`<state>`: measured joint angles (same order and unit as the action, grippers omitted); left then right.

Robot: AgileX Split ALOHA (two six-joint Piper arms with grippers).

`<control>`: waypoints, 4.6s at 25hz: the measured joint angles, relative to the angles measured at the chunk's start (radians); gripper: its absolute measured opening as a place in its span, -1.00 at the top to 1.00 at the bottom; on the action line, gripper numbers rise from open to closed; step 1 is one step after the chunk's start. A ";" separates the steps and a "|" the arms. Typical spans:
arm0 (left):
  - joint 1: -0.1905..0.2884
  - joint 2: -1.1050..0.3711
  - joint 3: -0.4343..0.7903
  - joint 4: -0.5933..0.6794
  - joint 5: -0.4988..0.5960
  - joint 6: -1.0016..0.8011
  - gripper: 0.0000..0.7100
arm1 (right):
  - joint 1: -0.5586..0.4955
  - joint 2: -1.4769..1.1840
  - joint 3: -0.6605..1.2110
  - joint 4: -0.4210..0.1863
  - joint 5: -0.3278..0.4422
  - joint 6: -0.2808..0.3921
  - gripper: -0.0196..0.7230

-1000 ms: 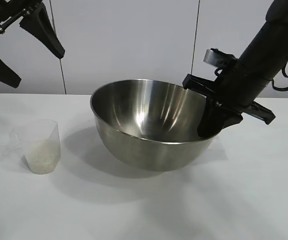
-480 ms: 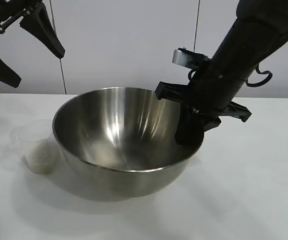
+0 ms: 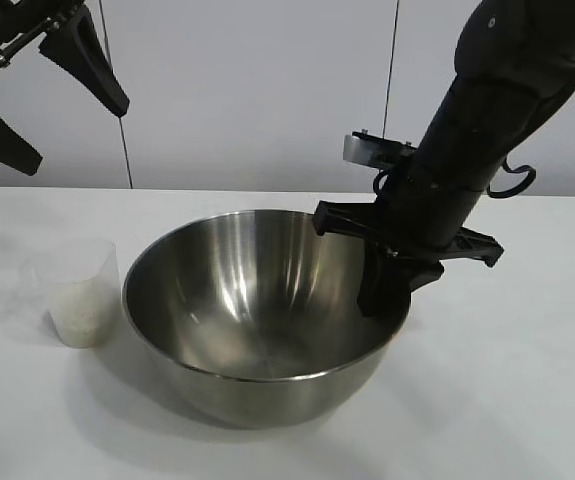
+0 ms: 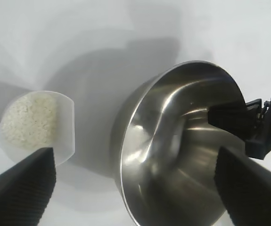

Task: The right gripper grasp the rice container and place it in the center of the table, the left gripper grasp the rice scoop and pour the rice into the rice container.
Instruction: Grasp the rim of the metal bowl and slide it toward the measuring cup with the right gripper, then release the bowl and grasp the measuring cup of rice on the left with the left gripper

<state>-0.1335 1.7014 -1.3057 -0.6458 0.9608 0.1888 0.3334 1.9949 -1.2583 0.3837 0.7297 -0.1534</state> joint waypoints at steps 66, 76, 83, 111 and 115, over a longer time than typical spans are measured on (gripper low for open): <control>0.000 0.000 0.000 0.005 -0.025 0.097 -0.85 | -0.449 -1.704 0.361 -0.310 0.449 0.108 -0.80; 0.000 0.000 0.000 0.006 -0.025 0.105 -0.85 | -0.449 -1.910 0.748 -0.368 0.434 0.104 -0.80; 0.000 0.000 0.000 0.006 -0.026 0.111 -0.85 | -0.449 -1.912 0.763 -0.363 0.360 0.132 -0.80; -0.122 -0.272 0.341 -1.046 -0.876 1.815 -0.56 | -0.449 -2.013 0.779 -0.346 0.346 0.135 -0.80; -0.123 -0.272 0.330 -1.072 -0.905 1.734 -0.53 | -0.449 -2.013 0.779 -0.346 0.347 0.135 -0.80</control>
<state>-0.2563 1.4290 -0.9754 -1.7177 0.0561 1.9233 -0.1156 -0.0185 -0.4797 0.0379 1.0768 -0.0187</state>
